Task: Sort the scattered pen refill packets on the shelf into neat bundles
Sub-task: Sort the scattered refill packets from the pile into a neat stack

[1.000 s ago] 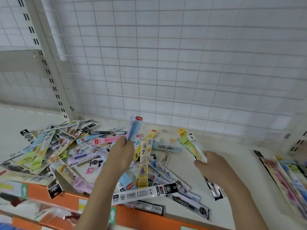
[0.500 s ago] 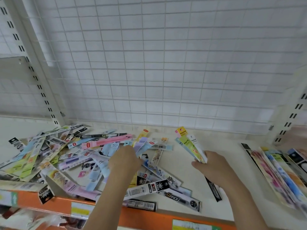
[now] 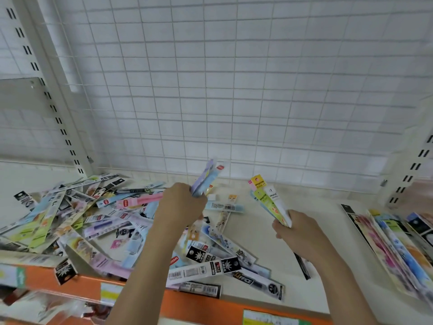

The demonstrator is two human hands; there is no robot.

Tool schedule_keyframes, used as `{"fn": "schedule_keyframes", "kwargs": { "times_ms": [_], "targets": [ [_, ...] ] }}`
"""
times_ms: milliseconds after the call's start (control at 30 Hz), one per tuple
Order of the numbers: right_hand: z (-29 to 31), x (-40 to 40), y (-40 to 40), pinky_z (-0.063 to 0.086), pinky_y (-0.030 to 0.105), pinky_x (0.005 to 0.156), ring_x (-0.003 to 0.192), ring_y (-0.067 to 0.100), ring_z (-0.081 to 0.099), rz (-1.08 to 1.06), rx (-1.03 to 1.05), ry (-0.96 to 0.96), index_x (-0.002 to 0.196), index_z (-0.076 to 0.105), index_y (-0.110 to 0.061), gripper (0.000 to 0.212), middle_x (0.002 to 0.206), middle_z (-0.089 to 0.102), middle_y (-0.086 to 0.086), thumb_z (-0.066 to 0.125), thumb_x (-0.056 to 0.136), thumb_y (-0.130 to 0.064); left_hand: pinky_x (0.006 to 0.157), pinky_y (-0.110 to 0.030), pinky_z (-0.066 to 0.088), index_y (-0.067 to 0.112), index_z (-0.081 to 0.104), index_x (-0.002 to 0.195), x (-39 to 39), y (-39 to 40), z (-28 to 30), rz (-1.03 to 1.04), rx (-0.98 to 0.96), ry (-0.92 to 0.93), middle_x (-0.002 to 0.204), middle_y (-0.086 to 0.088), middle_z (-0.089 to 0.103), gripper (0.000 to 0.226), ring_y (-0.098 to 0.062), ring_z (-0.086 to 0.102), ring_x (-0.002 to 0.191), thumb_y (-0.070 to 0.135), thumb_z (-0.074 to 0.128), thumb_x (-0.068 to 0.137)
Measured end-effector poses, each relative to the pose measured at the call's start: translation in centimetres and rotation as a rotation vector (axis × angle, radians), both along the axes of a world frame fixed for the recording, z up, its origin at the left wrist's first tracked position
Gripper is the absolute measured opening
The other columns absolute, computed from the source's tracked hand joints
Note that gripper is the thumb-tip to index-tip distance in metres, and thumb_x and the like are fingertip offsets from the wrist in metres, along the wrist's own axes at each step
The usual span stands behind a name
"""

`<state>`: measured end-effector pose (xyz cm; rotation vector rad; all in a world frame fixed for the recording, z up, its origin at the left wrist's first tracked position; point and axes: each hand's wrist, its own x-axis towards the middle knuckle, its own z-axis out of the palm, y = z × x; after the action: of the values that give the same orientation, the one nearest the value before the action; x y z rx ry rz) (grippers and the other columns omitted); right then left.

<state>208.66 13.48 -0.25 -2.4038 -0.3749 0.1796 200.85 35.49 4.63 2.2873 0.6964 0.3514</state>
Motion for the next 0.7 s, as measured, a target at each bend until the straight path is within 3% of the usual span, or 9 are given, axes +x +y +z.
{"fn": "schedule_keyframes", "kwargs": {
  "times_ms": [67, 167, 333, 433, 567, 700],
  "targets": [
    [-0.1, 0.1, 0.2, 0.05, 0.033, 0.076, 0.087, 0.02, 0.065, 0.009, 0.007, 0.002, 0.097, 0.053, -0.024, 0.007, 0.081, 0.067, -0.004, 0.052, 0.091, -0.028, 0.03, -0.01, 0.033, 0.009, 0.055, 0.058, -0.5, -0.5, 1.1, -0.03, -0.074, -0.068, 0.032, 0.006, 0.055, 0.027, -0.003, 0.041, 0.024, 0.013, 0.053, 0.084],
    [-0.2, 0.2, 0.3, 0.05, 0.035, 0.077, 0.086, 0.02, 0.066, 0.004, 0.005, 0.008, 0.096, 0.055, -0.022, 0.009, 0.084, 0.068, -0.002, 0.052, 0.091, -0.028, 0.027, -0.008, 0.028, 0.01, 0.054, 0.055, -1.1, -0.9, 2.2, -0.042, -0.099, -0.147, 0.032, 0.005, 0.053, 0.031, -0.001, 0.04, 0.022, 0.012, 0.053, 0.086],
    [-0.4, 0.4, 0.7, 0.052, 0.036, 0.074, 0.083, 0.023, 0.066, 0.005, 0.005, 0.009, 0.095, 0.057, -0.018, 0.012, 0.087, 0.068, 0.003, 0.054, 0.09, -0.028, 0.029, -0.009, 0.03, 0.011, 0.054, 0.064, -1.7, -1.2, 2.9, -0.075, -0.105, -0.213, 0.053, -0.001, 0.063, 0.028, -0.003, 0.038, 0.023, 0.017, 0.05, 0.091],
    [-0.3, 0.4, 1.1, 0.05, 0.033, 0.067, 0.076, 0.026, 0.064, 0.014, -0.003, 0.0, 0.096, 0.058, -0.016, 0.014, 0.087, 0.069, 0.003, 0.054, 0.09, -0.028, 0.029, -0.01, 0.028, 0.017, 0.06, 0.081, -1.7, -1.0, 2.7, -0.097, -0.131, -0.225, 0.068, 0.003, 0.069, 0.014, -0.005, 0.035, 0.024, 0.016, 0.05, 0.091],
    [-0.3, 0.5, 1.4, 0.05, 0.033, 0.07, 0.08, 0.026, 0.065, 0.037, -0.01, -0.003, 0.097, 0.058, -0.016, 0.015, 0.09, 0.068, 0.005, 0.053, 0.091, -0.028, 0.03, -0.01, 0.029, 0.018, 0.066, 0.089, -1.6, -0.5, 2.0, -0.061, -0.233, -0.252, 0.059, 0.003, 0.055, 0.025, -0.004, 0.037, 0.03, 0.004, 0.046, 0.089],
    [-0.3, 0.7, 1.8, 0.051, 0.035, 0.072, 0.081, 0.026, 0.064, 0.045, -0.017, -0.006, 0.098, 0.057, -0.016, 0.016, 0.091, 0.067, 0.006, 0.052, 0.09, -0.029, 0.033, -0.014, 0.028, 0.017, 0.065, 0.101, -1.6, 0.1, 1.3, -0.062, -0.301, -0.228, 0.064, -0.003, 0.052, 0.03, -0.005, 0.03, 0.029, 0.005, 0.039, 0.093]
  ]
}}
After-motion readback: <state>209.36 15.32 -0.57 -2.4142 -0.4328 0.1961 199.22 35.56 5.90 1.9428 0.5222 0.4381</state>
